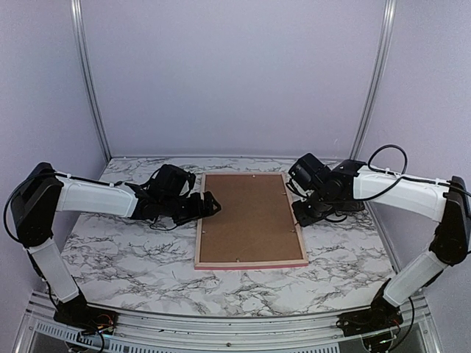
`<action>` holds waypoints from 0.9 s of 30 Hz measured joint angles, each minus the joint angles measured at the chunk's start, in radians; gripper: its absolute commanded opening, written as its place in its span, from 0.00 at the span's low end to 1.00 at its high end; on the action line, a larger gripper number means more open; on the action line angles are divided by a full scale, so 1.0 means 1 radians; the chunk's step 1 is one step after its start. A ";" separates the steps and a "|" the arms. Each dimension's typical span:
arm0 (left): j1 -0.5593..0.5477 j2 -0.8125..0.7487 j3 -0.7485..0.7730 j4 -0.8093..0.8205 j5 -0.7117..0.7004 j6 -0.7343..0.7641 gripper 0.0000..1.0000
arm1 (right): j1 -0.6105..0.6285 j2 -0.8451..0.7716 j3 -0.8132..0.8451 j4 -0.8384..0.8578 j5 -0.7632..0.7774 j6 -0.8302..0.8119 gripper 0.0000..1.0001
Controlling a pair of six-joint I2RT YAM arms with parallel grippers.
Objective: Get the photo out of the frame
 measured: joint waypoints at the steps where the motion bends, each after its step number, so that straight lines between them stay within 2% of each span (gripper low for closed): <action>1: 0.000 0.000 -0.003 0.000 0.000 0.000 0.99 | -0.002 0.008 0.000 0.005 0.000 -0.004 0.00; 15: 0.000 0.000 -0.012 0.000 0.000 0.000 0.99 | -0.014 0.037 0.000 0.007 -0.035 -0.041 0.00; 23: 0.000 0.000 -0.012 0.000 0.000 0.000 0.99 | -0.014 -0.005 0.000 -0.061 -0.151 -0.066 0.00; 27: 0.000 0.000 -0.012 0.000 0.000 0.000 0.99 | -0.014 -0.022 0.000 -0.100 -0.161 -0.065 0.00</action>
